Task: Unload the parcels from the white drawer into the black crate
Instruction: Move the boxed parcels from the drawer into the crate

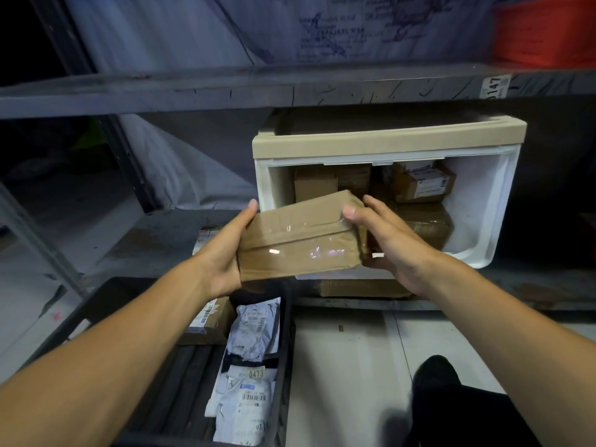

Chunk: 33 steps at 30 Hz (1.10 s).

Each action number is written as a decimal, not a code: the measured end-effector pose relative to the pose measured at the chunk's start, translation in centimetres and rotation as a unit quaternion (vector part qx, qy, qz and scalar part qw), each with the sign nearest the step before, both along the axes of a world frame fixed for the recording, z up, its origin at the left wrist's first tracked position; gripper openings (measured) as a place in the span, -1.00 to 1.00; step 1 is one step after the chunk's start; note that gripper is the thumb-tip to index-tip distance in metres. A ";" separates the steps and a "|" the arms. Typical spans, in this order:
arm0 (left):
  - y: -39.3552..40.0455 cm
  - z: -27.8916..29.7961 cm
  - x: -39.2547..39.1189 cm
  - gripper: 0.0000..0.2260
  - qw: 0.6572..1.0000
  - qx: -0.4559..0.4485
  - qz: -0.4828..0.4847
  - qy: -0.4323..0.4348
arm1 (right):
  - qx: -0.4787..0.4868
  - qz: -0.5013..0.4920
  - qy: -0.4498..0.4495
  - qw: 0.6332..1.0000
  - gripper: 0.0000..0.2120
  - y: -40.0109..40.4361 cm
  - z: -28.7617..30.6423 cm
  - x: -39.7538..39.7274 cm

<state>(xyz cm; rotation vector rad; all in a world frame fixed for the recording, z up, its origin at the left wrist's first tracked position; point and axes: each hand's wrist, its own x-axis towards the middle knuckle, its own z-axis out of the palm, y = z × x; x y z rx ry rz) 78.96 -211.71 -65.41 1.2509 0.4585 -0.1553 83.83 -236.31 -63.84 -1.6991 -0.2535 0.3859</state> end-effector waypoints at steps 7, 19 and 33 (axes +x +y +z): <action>-0.1 0.1 -0.8 -0.59 0.996 -0.059 -0.022 -0.056 | 0.095 0.014 0.141 0.985 -0.47 -1.3 0.6 0.2; 0.9 0.7 -0.7 -0.51 1.000 -0.002 -0.012 0.019 | 0.079 0.100 -0.013 0.992 0.26 -1.1 -0.4 0.5; -0.6 0.8 -1.2 -0.47 0.995 -0.039 -0.079 -0.036 | 0.021 -0.035 0.108 0.993 -0.50 -0.7 -0.1 0.3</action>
